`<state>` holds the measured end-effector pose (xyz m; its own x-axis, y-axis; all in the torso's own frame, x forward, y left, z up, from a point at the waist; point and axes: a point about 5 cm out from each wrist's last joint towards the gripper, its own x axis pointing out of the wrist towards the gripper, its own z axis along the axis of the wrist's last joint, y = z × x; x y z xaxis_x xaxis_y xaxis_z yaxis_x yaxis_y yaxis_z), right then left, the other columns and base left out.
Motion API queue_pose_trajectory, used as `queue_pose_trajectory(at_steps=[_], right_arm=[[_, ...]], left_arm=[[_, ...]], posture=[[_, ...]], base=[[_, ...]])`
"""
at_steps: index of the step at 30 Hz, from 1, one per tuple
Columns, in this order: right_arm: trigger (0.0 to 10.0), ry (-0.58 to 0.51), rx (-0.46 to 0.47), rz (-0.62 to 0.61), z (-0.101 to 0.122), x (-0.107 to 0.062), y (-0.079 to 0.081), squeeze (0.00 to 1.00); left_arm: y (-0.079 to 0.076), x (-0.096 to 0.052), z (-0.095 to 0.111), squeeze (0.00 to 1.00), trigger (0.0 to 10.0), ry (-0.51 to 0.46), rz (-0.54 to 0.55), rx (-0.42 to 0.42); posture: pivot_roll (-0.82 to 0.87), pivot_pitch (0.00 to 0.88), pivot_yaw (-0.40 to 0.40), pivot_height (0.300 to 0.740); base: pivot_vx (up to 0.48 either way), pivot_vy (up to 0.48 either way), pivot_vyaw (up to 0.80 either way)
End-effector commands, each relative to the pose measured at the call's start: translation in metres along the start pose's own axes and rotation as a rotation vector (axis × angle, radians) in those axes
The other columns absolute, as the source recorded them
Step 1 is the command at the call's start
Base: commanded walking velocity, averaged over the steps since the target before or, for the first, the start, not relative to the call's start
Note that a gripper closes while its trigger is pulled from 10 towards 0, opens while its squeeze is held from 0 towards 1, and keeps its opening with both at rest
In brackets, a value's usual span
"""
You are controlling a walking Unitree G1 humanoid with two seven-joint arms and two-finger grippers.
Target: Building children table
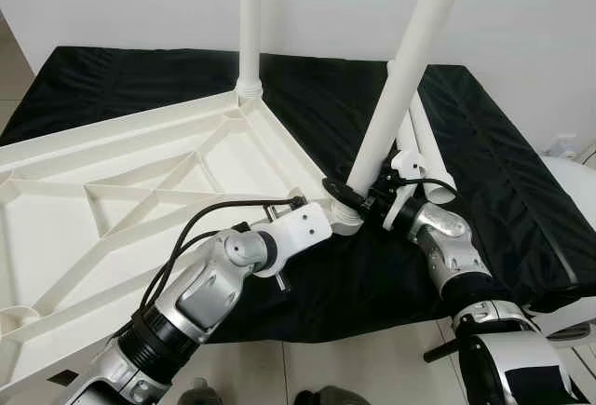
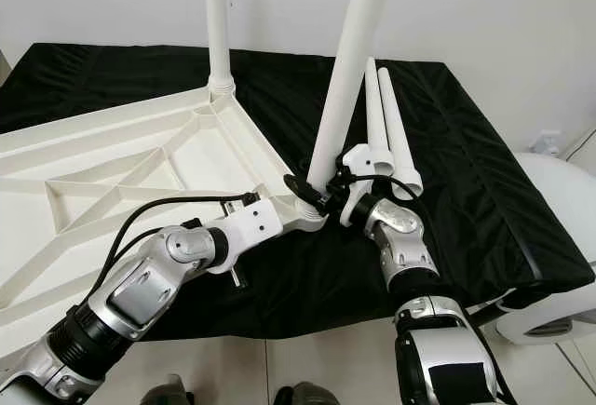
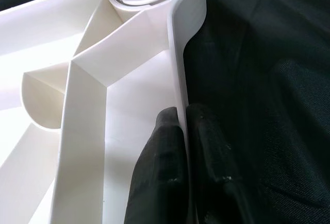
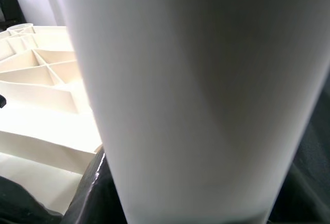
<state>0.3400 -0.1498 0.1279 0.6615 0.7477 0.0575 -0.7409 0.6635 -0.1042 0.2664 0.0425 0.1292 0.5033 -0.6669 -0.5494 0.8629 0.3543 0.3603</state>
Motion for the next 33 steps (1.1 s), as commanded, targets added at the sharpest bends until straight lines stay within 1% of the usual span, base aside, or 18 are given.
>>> queue_pose_trajectory(at_steps=[1, 4, 7, 10, 11, 15, 18, 19, 21, 23, 24, 26, 27, 28, 30, 32, 33], right_arm=[[10.0, 0.049, 0.06, -0.141, -0.014, -0.016, -0.01, 0.0], [10.0, 0.041, 0.072, -0.175, -0.017, -0.018, -0.008, 0.0], [10.0, 0.008, 0.09, -0.217, -0.017, -0.016, -0.002, 0.0], [10.0, -0.004, 0.089, -0.226, -0.016, -0.016, 0.001, 0.0], [10.0, -0.029, 0.096, -0.265, -0.014, -0.014, 0.004, 0.0], [10.0, -0.042, 0.076, -0.31, -0.011, -0.011, 0.006, 0.0], [10.0, -0.054, 0.073, -0.388, -0.007, -0.006, 0.013, 0.0], [10.0, -0.054, 0.073, -0.388, -0.007, -0.006, 0.013, 0.0], [10.0, -0.076, 0.066, -0.435, -0.003, -0.002, 0.02, 0.0], [10.0, -0.08, 0.064, -0.444, -0.001, -0.001, 0.022, 0.0], [10.0, -0.087, 0.06, -0.482, 0.001, 0.002, 0.026, 0.0], [10.0, -0.085, 0.065, -0.62, 0.005, 0.006, 0.031, 0.0], [10.0, -0.058, 0.054, -0.683, 0.005, 0.008, 0.034, 0.0], [10.0, -0.058, 0.054, -0.683, 0.005, 0.008, 0.034, 0.0], [10.0, -0.042, 0.03, -0.75, 0.006, 0.012, 0.043, 0.0], [10.0, -0.044, 0.029, -0.761, 0.008, 0.015, 0.049, 0.0], [10.0, -0.044, 0.029, -0.761, 0.008, 0.015, 0.049, 0.0]], left_arm=[[-0.004, -0.001, 0.013, 0.0, 10.0, -0.066, 0.008, 0.054], [-0.004, -0.001, 0.012, 0.0, 10.0, -0.066, 0.011, 0.052], [-0.004, -0.001, 0.011, 0.0, 10.0, -0.063, 0.012, 0.048], [-0.004, -0.002, 0.011, 0.0, 10.0, -0.063, 0.012, 0.047], [-0.004, -0.002, 0.011, 0.0, 10.0, -0.064, 0.011, 0.046], [-0.003, -0.002, 0.011, 0.0, 10.0, -0.065, 0.011, 0.046], [-0.004, -0.002, 0.012, 0.0, 10.0, -0.065, 0.008, 0.046], [-0.004, -0.002, 0.012, 0.0, 10.0, -0.065, 0.008, 0.046], [-0.004, -0.002, 0.011, 0.0, 10.0, -0.065, 0.007, 0.045], [-0.004, -0.002, 0.011, 0.0, 10.0, -0.064, 0.008, 0.045], [-0.004, -0.002, 0.012, 0.0, 10.0, -0.065, 0.009, 0.044], [-0.004, -0.001, 0.012, 0.0, 10.0, -0.066, 0.012, 0.042], [-0.003, -0.001, 0.012, 0.0, 10.0, -0.067, 0.013, 0.041], [-0.003, -0.001, 0.012, 0.0, 10.0, -0.067, 0.013, 0.041], [-0.003, -0.001, 0.013, 0.0, 10.0, -0.069, 0.016, 0.039], [-0.003, 0.0, 0.013, 0.0, 10.0, -0.07, 0.018, 0.039], [-0.003, 0.0, 0.013, 0.0, 10.0, -0.07, 0.018, 0.039]], posture=[[0.05, 0.0, -0.089, 0.74], [0.05, 0.0, -0.089, 0.74], [0.04, 0.0, -0.085, 0.74], [0.04, 0.0, -0.084, 0.74], [0.04, 0.0, -0.081, 0.74], [0.04, 0.0, -0.078, 0.74], [0.04, 0.0, -0.077, 0.74], [0.04, 0.0, -0.077, 0.74], [0.04, 0.0, -0.079, 0.74], [0.04, 0.0, -0.079, 0.74], [0.04, 0.0, -0.083, 0.74], [0.04, 0.0, -0.086, 0.74], [0.04, 0.0, -0.089, 0.74], [0.04, 0.0, -0.089, 0.74], [0.04, 0.0, -0.092, 0.74], [0.04, 0.0, -0.092, 0.74], [0.04, 0.0, -0.092, 0.74]], base=[[0.0, 0.0, 0.0], [0.0, 0.0, 0.0], [0.0, 0.0, 0.0], [0.0, 0.0, 0.0], [0.0, 0.0, 0.0], [0.0, 0.0, 0.0], [0.0, 0.0, 0.0], [0.0, 0.0, 0.0], [0.0, 0.0, 0.0], [0.0, 0.0, 0.0], [0.0, 0.0, 0.0], [0.0, 0.0, 0.0], [0.0, 0.0, 0.0], [0.0, 0.0, 0.0], [0.0, 0.0, 0.0], [0.0, 0.0, 0.0], [0.0, 0.0, 0.0]])
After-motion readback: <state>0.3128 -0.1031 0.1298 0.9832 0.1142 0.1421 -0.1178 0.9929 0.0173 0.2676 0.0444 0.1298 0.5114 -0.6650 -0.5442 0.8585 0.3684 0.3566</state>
